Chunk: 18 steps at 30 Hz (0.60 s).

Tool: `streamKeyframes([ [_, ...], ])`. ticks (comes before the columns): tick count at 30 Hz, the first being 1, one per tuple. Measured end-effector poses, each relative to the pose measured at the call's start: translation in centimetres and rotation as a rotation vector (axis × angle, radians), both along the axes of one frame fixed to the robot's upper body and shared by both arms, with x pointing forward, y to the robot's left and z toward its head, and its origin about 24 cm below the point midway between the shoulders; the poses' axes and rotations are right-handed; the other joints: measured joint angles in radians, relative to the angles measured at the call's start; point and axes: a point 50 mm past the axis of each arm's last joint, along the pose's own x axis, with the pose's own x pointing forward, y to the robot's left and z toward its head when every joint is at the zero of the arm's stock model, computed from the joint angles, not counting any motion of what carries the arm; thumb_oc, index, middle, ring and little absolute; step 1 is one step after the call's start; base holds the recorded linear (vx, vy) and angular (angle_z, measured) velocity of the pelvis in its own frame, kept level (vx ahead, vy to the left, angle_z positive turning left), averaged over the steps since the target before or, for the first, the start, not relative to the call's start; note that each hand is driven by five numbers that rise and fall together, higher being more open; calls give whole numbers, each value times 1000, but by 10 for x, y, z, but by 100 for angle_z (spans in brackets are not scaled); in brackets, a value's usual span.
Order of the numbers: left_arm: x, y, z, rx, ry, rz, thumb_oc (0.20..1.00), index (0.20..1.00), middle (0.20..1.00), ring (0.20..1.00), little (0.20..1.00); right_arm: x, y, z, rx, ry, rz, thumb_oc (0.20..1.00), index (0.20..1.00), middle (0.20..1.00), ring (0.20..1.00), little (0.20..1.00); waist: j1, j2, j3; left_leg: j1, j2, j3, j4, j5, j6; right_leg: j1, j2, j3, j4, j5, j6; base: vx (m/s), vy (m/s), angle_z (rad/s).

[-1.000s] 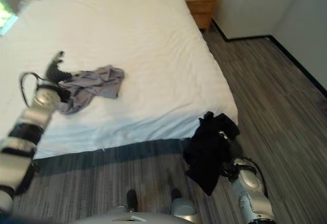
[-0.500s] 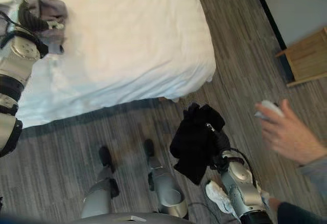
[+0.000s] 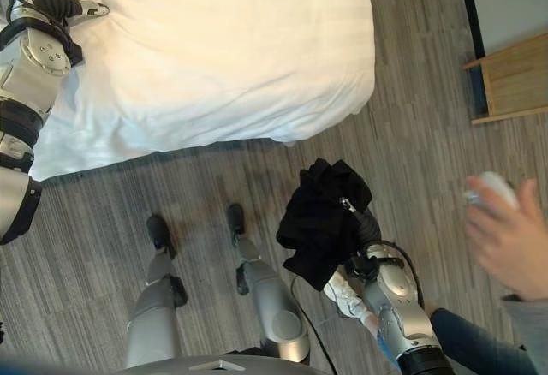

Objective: Pick up bed clothes into laundry basket.

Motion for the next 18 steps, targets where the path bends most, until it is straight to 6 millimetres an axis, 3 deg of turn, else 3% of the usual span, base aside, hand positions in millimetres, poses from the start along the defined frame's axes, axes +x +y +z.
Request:
streamKeyframes([
  [6, -5, -27, 20, 12, -53, -156, 1000, 1000, 1000, 1000, 1000, 2, 1, -1, -3, 2, 8, 200, 200, 200, 200, 200, 23, 13, -5, 29, -4, -11, -3, 6, 0, 33, -5, -12, -1, 0, 0, 40, -9, 5],
  [10, -16, -43, 57, 108, -172, -177, 1000, 1000, 1000, 1000, 1000, 4, 1, -6, -24, 24, 12, 200, 200, 200, 200, 200, 39, 42, -15, 32, -3, -27, -2, 9, 0, 46, -8, -33, -1, -2, 1, 19, -13, 11],
  [14, -23, -36, 79, 154, -221, -104, 1000, 1000, 1000, 1000, 1000, 3, 4, -10, -22, 39, 40, 200, 200, 200, 200, 200, 52, 76, -29, 31, -4, -30, -3, 8, -1, 48, -9, -38, -1, -1, 1, 5, -6, 2],
  [18, -27, -19, 98, 345, -187, 124, 1000, 1000, 1000, 1000, 1000, 2, 7, -13, -21, 50, 57, 200, 200, 200, 200, 200, 50, 77, -30, 31, -2, -35, -2, 9, -6, 49, -4, -43, -1, -1, 0, 0, 0, 0],
])
